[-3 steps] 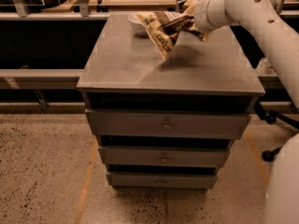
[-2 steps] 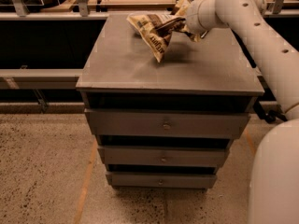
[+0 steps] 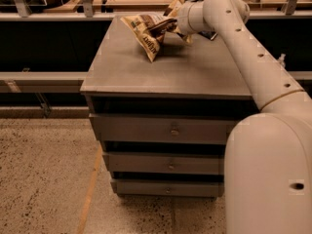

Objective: Move brown chip bag near white bowl

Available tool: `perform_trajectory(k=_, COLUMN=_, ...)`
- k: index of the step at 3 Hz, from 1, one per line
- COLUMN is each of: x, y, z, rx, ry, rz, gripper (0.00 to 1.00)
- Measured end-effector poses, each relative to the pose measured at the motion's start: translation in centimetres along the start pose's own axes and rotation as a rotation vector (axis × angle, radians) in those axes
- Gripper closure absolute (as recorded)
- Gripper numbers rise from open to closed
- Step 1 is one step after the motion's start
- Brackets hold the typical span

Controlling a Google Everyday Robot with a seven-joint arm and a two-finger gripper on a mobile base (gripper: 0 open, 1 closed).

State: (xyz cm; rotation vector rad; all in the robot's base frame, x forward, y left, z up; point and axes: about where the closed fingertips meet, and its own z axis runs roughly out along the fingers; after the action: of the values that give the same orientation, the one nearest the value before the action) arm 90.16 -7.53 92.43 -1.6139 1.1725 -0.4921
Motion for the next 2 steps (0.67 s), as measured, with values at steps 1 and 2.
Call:
perform_trajectory(k=1, x=0.1, y=0.3, z=2.0, rx=-0.003, ry=0.003, rz=0.009, gripper=0.22)
perform_trajectory(k=2, x=1.6, y=-0.3, z=1.3, rx=-0.007, ry=0.039, rz=0.051, gripper=0.00)
